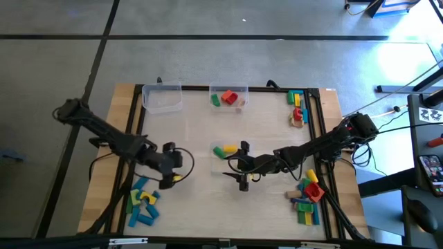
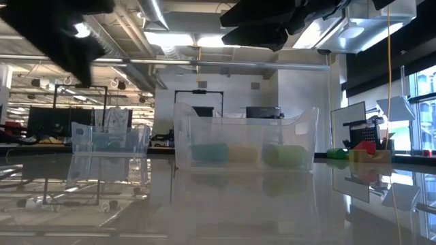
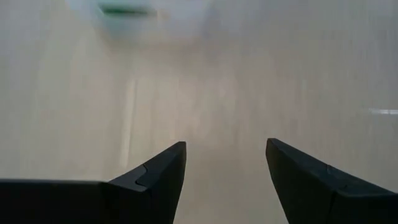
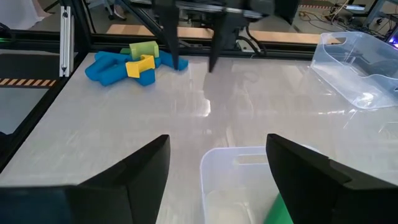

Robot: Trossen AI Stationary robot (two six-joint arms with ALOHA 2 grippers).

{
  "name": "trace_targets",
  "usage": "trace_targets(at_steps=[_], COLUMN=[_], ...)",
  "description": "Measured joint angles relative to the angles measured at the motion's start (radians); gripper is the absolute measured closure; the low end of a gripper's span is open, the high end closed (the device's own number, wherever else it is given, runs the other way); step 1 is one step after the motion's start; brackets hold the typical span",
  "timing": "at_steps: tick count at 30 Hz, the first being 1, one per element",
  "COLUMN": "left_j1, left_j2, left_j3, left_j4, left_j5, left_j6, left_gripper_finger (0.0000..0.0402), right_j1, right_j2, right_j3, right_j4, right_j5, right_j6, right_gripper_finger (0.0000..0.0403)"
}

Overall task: Sort blocks by size
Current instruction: Put the yellow arch block into the top right transparent bin

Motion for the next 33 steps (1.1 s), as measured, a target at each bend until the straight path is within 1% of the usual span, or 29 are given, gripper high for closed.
trace_targets(at_steps=[3,11,18,23,26,33], left_j1=[-0.053,-0.153,-0.206,-0.228,-0.24,-0.257], left_j2=[-0.001,-0.001,-0.001,-0.001,0.0,0.005], left_j3=[0.0,0.0,-0.001,-0.001,-0.001,-0.001], left_j4=[-0.051,-0.189,-0.323,-0.417,-0.433,-0.434], left_j5=[0.001,0.021,0.028,0.056,0.065,0.078], left_j6=[-0.075,-0.35,-0.624,-0.808,-0.861,-0.874], left_gripper_finger=[0.0183,0.0183,0.0183,0.0183,0.0183,0.0183], right_j1=[0.0,0.0,0.0,0.0,0.0,0.0], right_j2=[0.0,0.0,0.0,0.0,0.0,0.0], right_j3=[0.0,0.0,0.0,0.0,0.0,0.0], right_j4=[0.0,0.0,0.0,-0.002,-0.01,-0.021], right_j5=[0.0,0.0,0.0,0.0,0.0,0.0], right_j6=[0.0,0.0,0.0,0.0,0.002,0.003], right_gripper_finger=[0.0139,0.0139,0.0139,0.0139,0.0139,0.0139])
